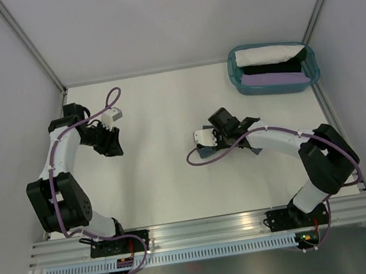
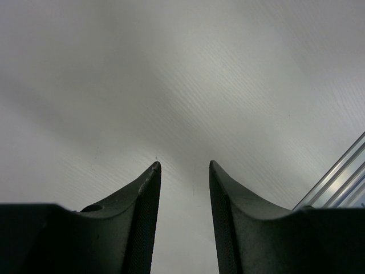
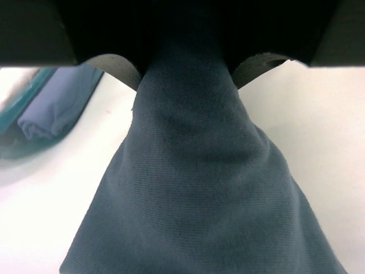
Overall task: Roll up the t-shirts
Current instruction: Place the rolled tshirt into the container
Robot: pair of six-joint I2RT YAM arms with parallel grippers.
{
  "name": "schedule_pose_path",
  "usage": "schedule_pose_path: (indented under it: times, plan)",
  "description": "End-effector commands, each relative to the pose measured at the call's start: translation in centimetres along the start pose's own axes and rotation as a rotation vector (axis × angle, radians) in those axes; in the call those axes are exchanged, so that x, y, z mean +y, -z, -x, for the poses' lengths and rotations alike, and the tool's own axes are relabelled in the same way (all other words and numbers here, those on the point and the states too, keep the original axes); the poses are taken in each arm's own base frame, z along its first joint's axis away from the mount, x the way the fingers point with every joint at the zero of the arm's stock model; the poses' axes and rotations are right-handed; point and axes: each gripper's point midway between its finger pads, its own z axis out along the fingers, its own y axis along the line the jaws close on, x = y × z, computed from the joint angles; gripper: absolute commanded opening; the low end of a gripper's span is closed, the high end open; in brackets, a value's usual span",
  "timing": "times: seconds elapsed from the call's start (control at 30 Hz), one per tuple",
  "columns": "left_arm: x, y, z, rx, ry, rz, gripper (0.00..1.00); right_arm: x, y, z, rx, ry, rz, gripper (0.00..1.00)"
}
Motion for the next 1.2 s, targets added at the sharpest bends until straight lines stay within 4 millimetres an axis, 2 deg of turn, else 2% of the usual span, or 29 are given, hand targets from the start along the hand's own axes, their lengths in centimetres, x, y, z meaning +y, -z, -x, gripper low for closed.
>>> schedule_pose_path:
  times: [0.0, 0.27, 0.37, 0.4, 0.47, 0.5, 0.57, 0.6, 0.67, 0.7, 0.73, 0.77, 0.8, 0.87, 0.9, 0.97, 1.0, 1.03, 1.07, 1.13, 1.17]
  plan:
    - [0.6, 0.7, 1.2, -0.026, -0.016, 0.019, 0.45, -3.8, 1.6, -1.4, -0.027, -0.033, -0.122, 0.0]
    - [0.9, 0.8, 1.1, -0.032, -0.008, 0.02, 0.45, -7.1, 3.3, -3.5, -0.022, -0.05, -0.199, 0.0]
    - [1.0, 0.7, 1.0, -0.028, -0.008, 0.018, 0.45, -9.9, 4.6, -4.6, -0.029, -0.08, -0.262, 0.0]
    - [1.0, 0.7, 1.0, -0.027, -0.005, 0.02, 0.45, -11.8, 5.6, -5.2, -0.041, -0.112, -0.298, 0.0]
    - [1.0, 0.8, 1.1, -0.029, -0.003, 0.02, 0.45, -13.7, 6.5, -6.1, -0.04, -0.115, -0.324, 0.0]
    - [1.1, 0.8, 1.2, -0.031, -0.001, 0.019, 0.45, -15.7, 7.5, -7.1, -0.028, -0.129, -0.365, 0.0]
    - [1.1, 0.9, 1.4, -0.042, 0.001, 0.016, 0.45, -17.8, 8.5, -7.9, -0.019, -0.107, -0.408, 0.0]
    - [1.0, 0.9, 1.5, -0.045, 0.006, 0.014, 0.45, -19.9, 9.5, -9.0, -0.013, -0.117, -0.452, 0.0]
    - [1.1, 0.9, 1.8, -0.05, 0.013, 0.013, 0.45, -21.8, 10.0, -9.8, -0.026, -0.113, -0.483, 0.0]
    - [1.1, 0.9, 1.9, -0.052, 0.02, 0.011, 0.45, -23.6, 10.1, -10.9, -0.028, -0.101, -0.509, 0.0]
    - [1.2, 1.0, 2.0, -0.053, 0.026, 0.015, 0.45, -24.5, 9.9, -11.6, -0.025, -0.105, -0.523, 0.0]
    - [1.2, 1.1, 2.2, -0.057, 0.025, 0.019, 0.45, -26.0, 10.6, -13.1, -0.016, -0.118, -0.558, 0.0]
    - [1.2, 1.1, 2.2, -0.056, 0.031, 0.022, 0.45, -26.5, 9.3, -14.2, 0.003, -0.126, -0.548, 0.01]
    - [1.5, 1.5, 2.4, -0.056, 0.031, 0.038, 0.45, -27.7, 8.1, -15.1, -0.035, -0.135, -0.541, 0.0]
    - [1.6, 1.7, 2.6, -0.058, 0.038, 0.047, 0.46, -28.7, 7.0, -16.8, -0.021, -0.155, -0.536, 0.0]
    - [1.7, 2.0, 3.0, -0.064, 0.038, 0.061, 0.46, -30.3, 6.6, -18.6, -0.003, -0.141, -0.553, 0.0]
    - [1.7, 2.1, 3.1, -0.067, 0.043, 0.065, 0.46, -30.2, 4.6, -20.0, 0.027, -0.127, -0.524, 0.0]
    - [1.8, 2.3, 3.3, -0.07, 0.044, 0.071, 0.46, -30.6, 4.1, -21.3, 0.046, -0.131, -0.525, 0.01]
    - [1.8, 2.4, 3.3, -0.069, 0.044, 0.076, 0.46, -31.0, 2.8, -22.5, 0.057, -0.131, -0.521, 0.01]
    - [1.8, 2.5, 3.3, -0.067, 0.049, 0.08, 0.46, -31.1, 1.3, -23.3, 0.059, -0.126, -0.509, 0.0]
    - [1.9, 2.3, 3.2, -0.061, 0.054, 0.08, 0.46, -31.1, -0.1, -24.1, 0.054, -0.132, -0.494, 0.0]
